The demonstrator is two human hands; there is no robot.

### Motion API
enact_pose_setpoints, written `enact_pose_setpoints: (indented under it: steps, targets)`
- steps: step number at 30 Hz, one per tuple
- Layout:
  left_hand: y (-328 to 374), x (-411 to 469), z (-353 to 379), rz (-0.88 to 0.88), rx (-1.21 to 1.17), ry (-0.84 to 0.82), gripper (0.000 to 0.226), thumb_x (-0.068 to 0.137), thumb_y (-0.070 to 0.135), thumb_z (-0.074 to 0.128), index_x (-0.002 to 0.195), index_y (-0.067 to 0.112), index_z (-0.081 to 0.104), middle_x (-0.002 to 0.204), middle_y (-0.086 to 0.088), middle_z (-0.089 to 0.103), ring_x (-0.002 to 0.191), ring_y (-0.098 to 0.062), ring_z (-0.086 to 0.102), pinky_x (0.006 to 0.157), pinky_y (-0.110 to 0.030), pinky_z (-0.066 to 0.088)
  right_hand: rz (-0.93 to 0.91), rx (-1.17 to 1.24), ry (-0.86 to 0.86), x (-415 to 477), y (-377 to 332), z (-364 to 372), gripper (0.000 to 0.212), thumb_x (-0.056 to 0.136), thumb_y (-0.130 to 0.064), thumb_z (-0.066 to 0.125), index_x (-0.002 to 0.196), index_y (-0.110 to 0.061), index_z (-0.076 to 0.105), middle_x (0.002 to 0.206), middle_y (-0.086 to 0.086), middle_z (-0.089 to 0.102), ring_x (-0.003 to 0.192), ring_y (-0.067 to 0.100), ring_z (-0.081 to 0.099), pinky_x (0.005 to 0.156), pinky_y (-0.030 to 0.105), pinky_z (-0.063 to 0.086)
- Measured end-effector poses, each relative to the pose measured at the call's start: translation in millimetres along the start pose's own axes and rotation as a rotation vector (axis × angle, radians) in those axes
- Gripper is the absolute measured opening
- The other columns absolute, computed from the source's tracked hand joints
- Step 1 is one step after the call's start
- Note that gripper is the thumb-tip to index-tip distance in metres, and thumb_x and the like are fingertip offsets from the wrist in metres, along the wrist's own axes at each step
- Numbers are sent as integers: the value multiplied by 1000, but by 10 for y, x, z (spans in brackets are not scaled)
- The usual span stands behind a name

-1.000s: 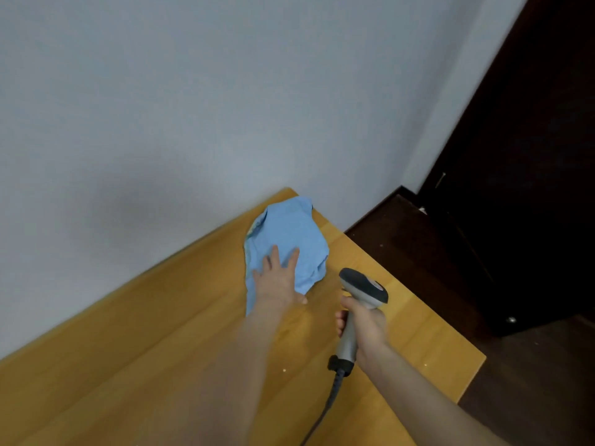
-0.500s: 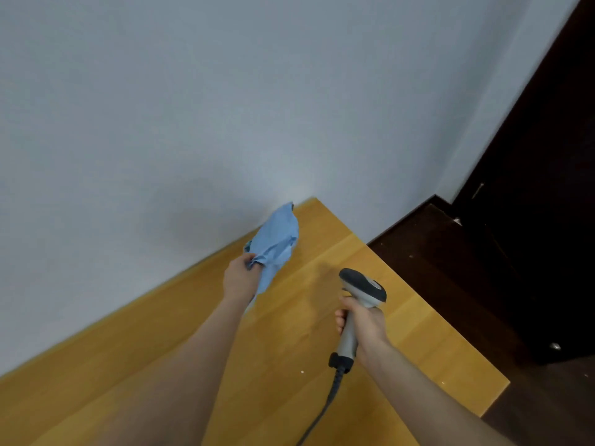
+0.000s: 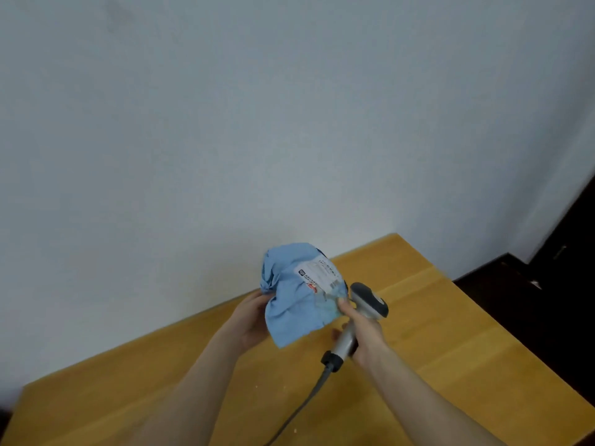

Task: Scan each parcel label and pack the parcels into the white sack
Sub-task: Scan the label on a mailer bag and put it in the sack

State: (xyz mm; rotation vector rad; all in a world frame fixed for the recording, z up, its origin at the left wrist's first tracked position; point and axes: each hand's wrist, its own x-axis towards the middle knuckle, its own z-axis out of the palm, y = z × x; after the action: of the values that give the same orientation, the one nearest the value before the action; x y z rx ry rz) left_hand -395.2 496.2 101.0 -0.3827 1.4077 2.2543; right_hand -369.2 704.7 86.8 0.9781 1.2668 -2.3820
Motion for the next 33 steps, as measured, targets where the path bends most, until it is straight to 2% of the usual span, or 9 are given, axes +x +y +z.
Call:
enact_pose_setpoints:
  steps: [4, 8, 11, 15, 18, 22, 28, 30, 33]
  targets:
    - [42, -691, -717, -33, 197, 8, 41, 91, -6, 51, 127, 13, 55, 122, -12, 65, 112, -32, 62, 88, -45, 53, -4, -32, 13, -367, 560, 561, 15, 78, 1, 75, 90, -2, 66, 93, 18, 71, 84, 33, 69, 73, 45, 57]
    - [226, -1375, -1516, -66, 223, 22, 45, 75, 3, 70, 119, 10, 61, 105, -9, 70, 93, -25, 68, 77, -41, 55, -133, -186, 57, -694, 1025, 1022, 18, 73, 8, 74, 78, -5, 62, 76, 7, 67, 63, 18, 63, 44, 24, 46]
    - [448, -1758, -1951, -8, 123, 127, 37, 68, 33, 73, 101, 15, 71, 92, -6, 69, 79, -21, 67, 69, -37, 53, -185, -288, -23, -868, 1275, 1259, 18, 74, 6, 74, 85, -4, 64, 83, 7, 71, 71, 21, 67, 50, 26, 50]
    - [579, -2041, -2206, -27, 302, 347, 49, 79, 50, 66, 115, 16, 64, 108, -1, 71, 92, -19, 67, 72, -34, 53, -250, -441, -163, -1057, 1530, 1486, 18, 79, 4, 71, 91, -8, 66, 87, 5, 73, 76, 19, 70, 55, 27, 53]
    - [565, -2225, -2268, -30, 382, 478, 66, 64, 44, 81, 115, 8, 61, 110, -6, 70, 100, -24, 66, 77, -36, 55, -307, -568, -272, -1165, 1643, 1609, 22, 79, 5, 69, 97, -8, 67, 91, 8, 74, 81, 22, 71, 61, 30, 56]
    - [527, -2441, -2338, -9, 371, 507, 65, 50, 44, 85, 104, 14, 65, 106, -3, 71, 97, -22, 66, 80, -37, 54, -362, -667, -308, -1238, 1670, 1673, 23, 80, 10, 63, 101, 1, 63, 98, 22, 69, 91, 33, 68, 76, 44, 57]
    - [468, -2508, -2255, 27, 512, 577, 33, 69, 28, 85, 92, 19, 63, 99, 1, 69, 88, -17, 64, 65, -27, 51, -394, -709, -371, -1300, 1719, 1727, 24, 78, 16, 60, 85, -7, 60, 92, 23, 67, 81, 29, 67, 72, 40, 56]
    - [418, -2518, -2264, 61, 473, 610, 32, 70, 23, 84, 93, 16, 63, 99, -2, 70, 87, -18, 66, 67, -29, 53, -404, -710, -375, -1299, 1732, 1738, 23, 78, 14, 63, 83, -8, 60, 88, 19, 67, 73, 22, 64, 68, 37, 55]
    - [341, -2564, -2353, 112, 422, 667, 39, 68, 21, 85, 100, 12, 64, 99, -3, 71, 87, -20, 67, 65, -28, 54, -408, -706, -339, -1267, 1753, 1745, 20, 79, 1, 72, 92, -12, 64, 88, 11, 68, 80, 24, 63, 78, 44, 54]
